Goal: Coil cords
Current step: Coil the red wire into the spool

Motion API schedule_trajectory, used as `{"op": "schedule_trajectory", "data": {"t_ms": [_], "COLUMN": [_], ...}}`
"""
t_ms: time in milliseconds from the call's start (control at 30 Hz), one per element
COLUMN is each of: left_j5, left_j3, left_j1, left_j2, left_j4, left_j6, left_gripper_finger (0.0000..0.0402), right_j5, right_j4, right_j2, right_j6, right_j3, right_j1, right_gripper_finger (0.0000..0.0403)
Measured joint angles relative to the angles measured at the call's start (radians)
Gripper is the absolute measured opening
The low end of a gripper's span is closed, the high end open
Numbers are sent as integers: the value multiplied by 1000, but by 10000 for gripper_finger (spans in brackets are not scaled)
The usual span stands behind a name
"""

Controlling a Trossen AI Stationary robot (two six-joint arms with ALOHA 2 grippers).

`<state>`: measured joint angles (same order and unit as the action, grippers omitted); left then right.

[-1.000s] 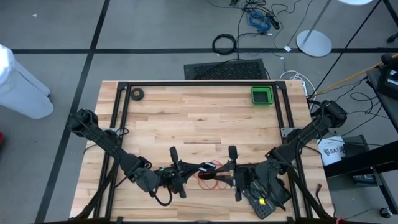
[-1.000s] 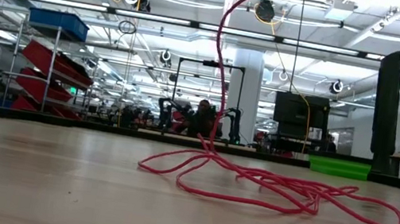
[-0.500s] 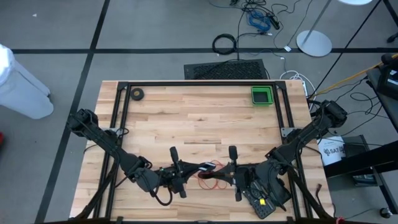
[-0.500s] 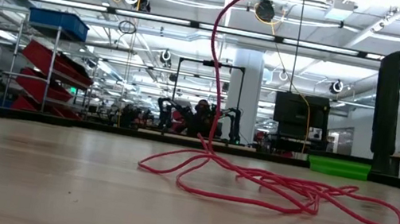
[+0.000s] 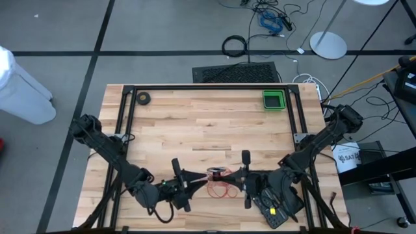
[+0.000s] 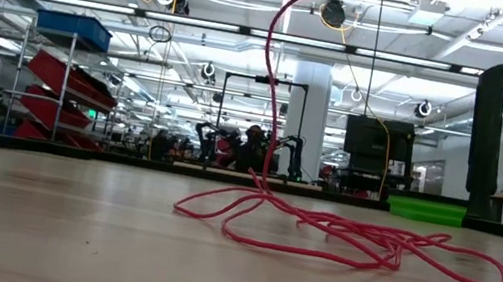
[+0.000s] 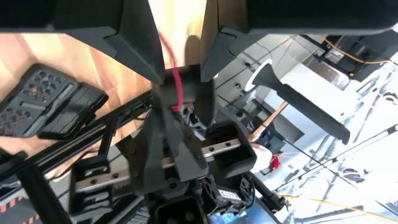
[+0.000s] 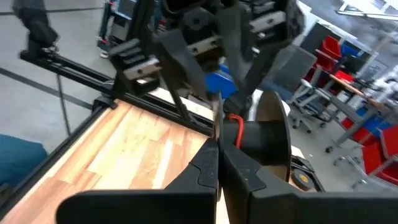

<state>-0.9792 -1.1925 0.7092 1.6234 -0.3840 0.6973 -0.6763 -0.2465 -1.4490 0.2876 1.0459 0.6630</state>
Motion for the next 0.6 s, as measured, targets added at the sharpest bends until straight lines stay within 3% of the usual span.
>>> {"op": "schedule_trajectory", "data": {"t_ms": [200, 433, 600], "left_j5": [-5, -29, -32], "left_j3": [-31, -40, -40], "left_j1": [21, 27, 26], "left_j2": [0, 0, 0], "left_j4": [0, 5, 7], "left_j6": [0, -2, -23], "left_gripper_finger": [114, 114, 114], "right_j5": [-20, -110, -118], "right_j4": [98, 104, 103], "right_j2": [1, 3, 3], "right_j6": [-41, -38, -9], "right_j3": [55, 88, 106], "right_j1": [19, 57, 80], "right_gripper_finger": [0, 0, 0]}}
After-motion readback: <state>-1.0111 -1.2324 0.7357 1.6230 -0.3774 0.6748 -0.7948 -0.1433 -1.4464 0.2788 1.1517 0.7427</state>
